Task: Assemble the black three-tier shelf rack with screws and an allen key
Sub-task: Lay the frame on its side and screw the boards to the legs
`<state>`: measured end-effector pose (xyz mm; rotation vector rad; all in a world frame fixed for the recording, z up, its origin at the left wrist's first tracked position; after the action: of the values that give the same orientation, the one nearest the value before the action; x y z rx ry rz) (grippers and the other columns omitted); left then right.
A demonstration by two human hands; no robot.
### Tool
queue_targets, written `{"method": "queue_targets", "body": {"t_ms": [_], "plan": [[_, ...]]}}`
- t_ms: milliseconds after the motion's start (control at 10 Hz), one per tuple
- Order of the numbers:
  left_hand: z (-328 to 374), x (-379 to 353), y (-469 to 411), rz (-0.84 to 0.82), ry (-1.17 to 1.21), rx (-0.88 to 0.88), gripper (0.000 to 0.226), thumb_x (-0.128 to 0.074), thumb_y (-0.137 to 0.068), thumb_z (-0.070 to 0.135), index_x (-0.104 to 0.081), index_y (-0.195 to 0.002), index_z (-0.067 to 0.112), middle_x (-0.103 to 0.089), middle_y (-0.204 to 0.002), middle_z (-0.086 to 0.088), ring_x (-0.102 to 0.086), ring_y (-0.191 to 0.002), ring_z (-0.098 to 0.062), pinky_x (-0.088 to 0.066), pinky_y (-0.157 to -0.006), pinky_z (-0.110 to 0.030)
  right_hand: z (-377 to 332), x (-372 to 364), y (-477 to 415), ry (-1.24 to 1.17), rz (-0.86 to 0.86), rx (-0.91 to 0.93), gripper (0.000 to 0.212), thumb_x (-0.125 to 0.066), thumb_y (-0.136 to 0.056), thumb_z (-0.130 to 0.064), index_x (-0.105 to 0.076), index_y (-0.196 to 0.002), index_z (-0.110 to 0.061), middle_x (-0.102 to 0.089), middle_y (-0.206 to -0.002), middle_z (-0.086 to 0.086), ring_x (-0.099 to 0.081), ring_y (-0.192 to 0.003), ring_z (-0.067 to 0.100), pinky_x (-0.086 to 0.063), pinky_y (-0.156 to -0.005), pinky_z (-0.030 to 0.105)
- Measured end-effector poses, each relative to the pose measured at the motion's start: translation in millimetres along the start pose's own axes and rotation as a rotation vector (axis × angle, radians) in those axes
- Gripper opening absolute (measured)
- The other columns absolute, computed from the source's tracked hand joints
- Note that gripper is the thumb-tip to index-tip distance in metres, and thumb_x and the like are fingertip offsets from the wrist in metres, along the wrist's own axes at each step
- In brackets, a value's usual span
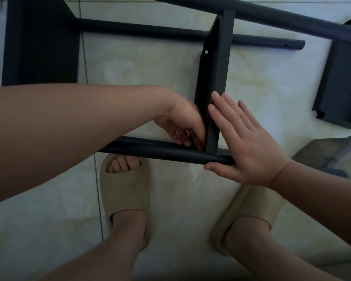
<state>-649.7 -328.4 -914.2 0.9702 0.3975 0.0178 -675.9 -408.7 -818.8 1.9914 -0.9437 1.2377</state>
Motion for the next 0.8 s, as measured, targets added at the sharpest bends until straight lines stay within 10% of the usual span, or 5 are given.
{"method": "queue_targets", "body": {"t_ms": [800], "plan": [[3.3,-1.7,-1.1,-0.013,0.058,-0.014,0.013,-0.064,-0.090,0.004,-0.069,-0.083,0.014,-0.069,-0.075,0.002,-0.052,-0.064,-0.008,-0.045,-0.061,-0.018,-0.1,0.3,0.0,0.008,0.004,0.005,0.101,-0.048,-0.093,-0.069,-0.021,-0.158,0.002,-0.011,-0.168,0.018,-0.008,-0.157,0.034,-0.019,-0.124,0.058]]}}
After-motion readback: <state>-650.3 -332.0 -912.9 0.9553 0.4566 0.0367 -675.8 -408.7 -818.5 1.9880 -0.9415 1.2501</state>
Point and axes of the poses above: each hand's wrist, its own y-axis away from the middle knuckle, its own x-axis out of the back of the hand, z = x × y, the point moved 9 cm from there along -y, towards the middle knuckle
